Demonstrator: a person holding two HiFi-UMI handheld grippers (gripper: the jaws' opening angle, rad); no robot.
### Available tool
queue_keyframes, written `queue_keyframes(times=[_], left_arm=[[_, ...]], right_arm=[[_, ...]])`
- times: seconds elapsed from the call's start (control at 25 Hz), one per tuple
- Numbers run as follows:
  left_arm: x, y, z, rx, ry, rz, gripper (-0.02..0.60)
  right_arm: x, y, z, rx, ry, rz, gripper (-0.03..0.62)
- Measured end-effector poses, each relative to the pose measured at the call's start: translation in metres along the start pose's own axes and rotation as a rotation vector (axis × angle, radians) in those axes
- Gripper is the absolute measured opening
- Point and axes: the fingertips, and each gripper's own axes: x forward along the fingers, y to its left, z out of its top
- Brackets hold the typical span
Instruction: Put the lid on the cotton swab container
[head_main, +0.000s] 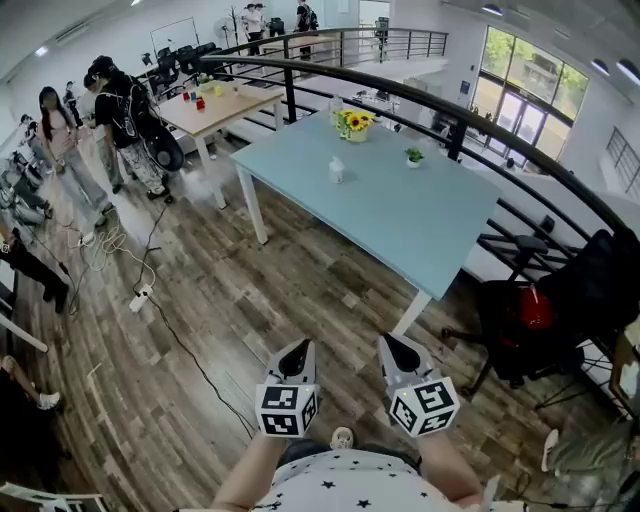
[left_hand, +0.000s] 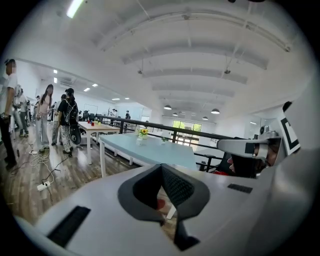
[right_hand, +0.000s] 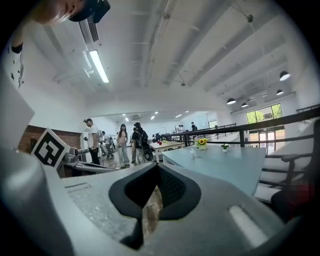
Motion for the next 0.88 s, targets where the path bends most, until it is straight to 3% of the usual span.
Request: queue_keyframes(times=[0.64,0.88], left_arm=[[0.029,-0.01,0.004,-0.035,-0.018,0.062,0.005],[0.034,-0.013,0.005,-0.05,-0.013,0.056,0.037]], right_arm=[[0.016,-0.038,0.003,0.007,0.0,0.059,0.005],[0.02,-0.045,-0.002,0.015,0.032,0.066,0.006]])
